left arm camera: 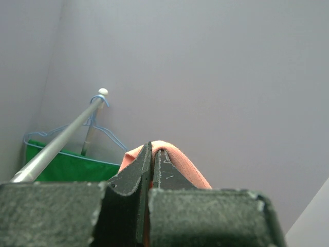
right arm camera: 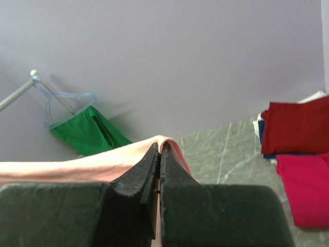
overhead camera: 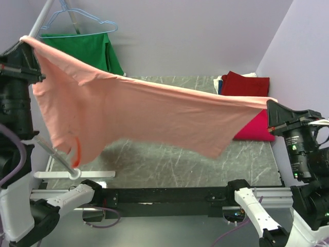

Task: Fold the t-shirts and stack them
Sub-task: Flatten the tshirt out

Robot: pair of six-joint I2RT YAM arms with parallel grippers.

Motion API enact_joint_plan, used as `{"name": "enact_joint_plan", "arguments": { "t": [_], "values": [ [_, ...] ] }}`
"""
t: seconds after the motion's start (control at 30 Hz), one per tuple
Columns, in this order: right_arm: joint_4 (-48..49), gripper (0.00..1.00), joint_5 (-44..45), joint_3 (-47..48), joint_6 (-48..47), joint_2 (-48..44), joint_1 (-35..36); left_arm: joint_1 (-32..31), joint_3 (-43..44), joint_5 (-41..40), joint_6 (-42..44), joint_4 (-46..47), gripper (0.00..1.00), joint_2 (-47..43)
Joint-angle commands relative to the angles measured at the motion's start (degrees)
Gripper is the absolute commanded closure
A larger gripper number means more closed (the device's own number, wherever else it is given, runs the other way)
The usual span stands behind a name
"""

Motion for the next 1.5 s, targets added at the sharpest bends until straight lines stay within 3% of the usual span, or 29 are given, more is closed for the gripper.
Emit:
{"name": "enact_joint_plan", "arguments": {
  "t": [0.0,0.07,0.17,0.37,0.47,0.6,0.83,1.07,1.47],
  "values": [
    [2.7,1.00,2.2,1.4,-1.8,3.4,-0.3,0.2,6.4,1.0,1.9,2.0,0.99,8.5],
    [5.3,1.00,3.1,-1.3,-1.3,4.2,-0.3,0.2,8.7,1.3,2.7,2.2,0.99,11.6],
    [9.0,1.00,5.1,-8.7,0.5,5.7,-0.3,0.1,5.2,0.9,3.6,5.4,0.99,15.3],
    [18.4,1.00,8.3,-28.4,8.6,9.8,-0.3,0.1,-14.9,0.8,-1.5,10.4,0.99,23.2],
    [22.8,1.00,10.1,-34.1,11.9,15.3,-0.3,-0.4,-23.3,-0.5,-4.4,14.0,0.99,28.1],
    [28.9,1.00,11.7,-36.1,13.8,29.1,-0.3,-0.4,-24.7,-4.3,-7.0,14.4,0.99,39.6],
    [31.5,1.00,12.7,-20.3,15.3,56.4,-0.8,0.0,-10.7,-13.1,-7.3,12.8,0.99,62.6],
    [26.5,1.00,12.7,-2.5,15.8,75.6,-2.1,1.3,15.6,-12.3,-5.9,7.1,0.99,83.9],
    [20.3,1.00,17.8,9.6,18.8,82.3,-5.9,4.1,18.3,-17.8,-5.3,12.4,0.99,86.1]
  ]
}}
